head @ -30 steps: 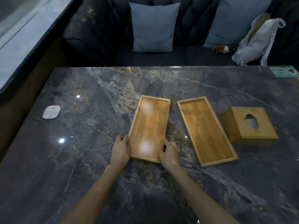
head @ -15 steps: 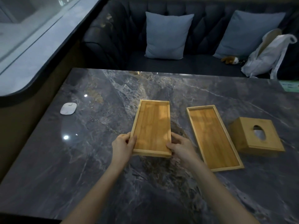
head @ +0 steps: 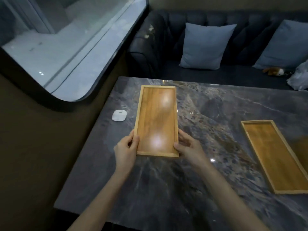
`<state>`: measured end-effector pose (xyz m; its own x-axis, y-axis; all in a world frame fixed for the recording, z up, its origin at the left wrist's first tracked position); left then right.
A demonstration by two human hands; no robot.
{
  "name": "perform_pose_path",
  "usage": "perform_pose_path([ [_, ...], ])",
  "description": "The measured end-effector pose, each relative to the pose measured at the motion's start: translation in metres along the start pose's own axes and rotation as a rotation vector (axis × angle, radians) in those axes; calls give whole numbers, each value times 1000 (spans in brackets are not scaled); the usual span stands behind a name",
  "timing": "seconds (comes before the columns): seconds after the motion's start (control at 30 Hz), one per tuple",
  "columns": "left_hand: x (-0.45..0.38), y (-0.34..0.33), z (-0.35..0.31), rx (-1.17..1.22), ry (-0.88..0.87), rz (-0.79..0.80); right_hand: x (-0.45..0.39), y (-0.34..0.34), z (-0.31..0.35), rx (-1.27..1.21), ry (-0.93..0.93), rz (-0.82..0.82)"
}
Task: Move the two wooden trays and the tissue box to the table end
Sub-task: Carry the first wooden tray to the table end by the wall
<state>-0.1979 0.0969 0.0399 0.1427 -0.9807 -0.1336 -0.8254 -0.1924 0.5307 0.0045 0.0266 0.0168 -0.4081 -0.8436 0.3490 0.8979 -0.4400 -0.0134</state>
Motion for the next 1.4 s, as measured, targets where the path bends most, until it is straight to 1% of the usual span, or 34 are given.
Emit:
perform_pose_path([
  [0.07, -15, 20, 17, -1, -2, -16, -4, -33, -4, 11, 4, 10],
  [0.2, -42, 50, 55, -64, -28, 18, -12, -89, -22, 12, -26, -11],
  [0.37, -67, 73, 112, -63, 79, 44, -20, -151, -45, 65, -71, 41],
  [0.5, -81, 79, 143, -61, 136, 82, -29, -179, -64, 87, -144, 40],
  [0.77, -97, 74, 181, -49, 265, 144, -45, -204, -92, 112, -224, 16],
  [0.9, -101, 70, 185, -57, 258, 151, -51, -209, -95, 122, -213, -10],
  [1.07, -107, 67, 193, -75, 236, 148, -56, -212, -98, 199, -164, 2],
  [1.2, -113, 68, 199, -117, 221, 127, -57, -218, -103, 361, -139, -7],
  [1.3, -117, 69, 205, -142, 232, 105, -58, -226, -101, 479, -86, 0],
  [1.4, -120, 68, 210, -177, 246, 110, -59, -232, -103, 553, -63, -7],
])
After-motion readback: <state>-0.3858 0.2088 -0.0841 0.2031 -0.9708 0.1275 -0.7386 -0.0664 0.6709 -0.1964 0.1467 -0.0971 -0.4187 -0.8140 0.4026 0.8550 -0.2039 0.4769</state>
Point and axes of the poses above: each hand's wrist, its own x-axis away from the middle knuckle, its own y-axis out of the back of the hand, z = x × y, the point moved 7 cm from there along -x, towards the middle knuckle, and after that the axes turned 9 degrees about -z, right-handed, at the moved point
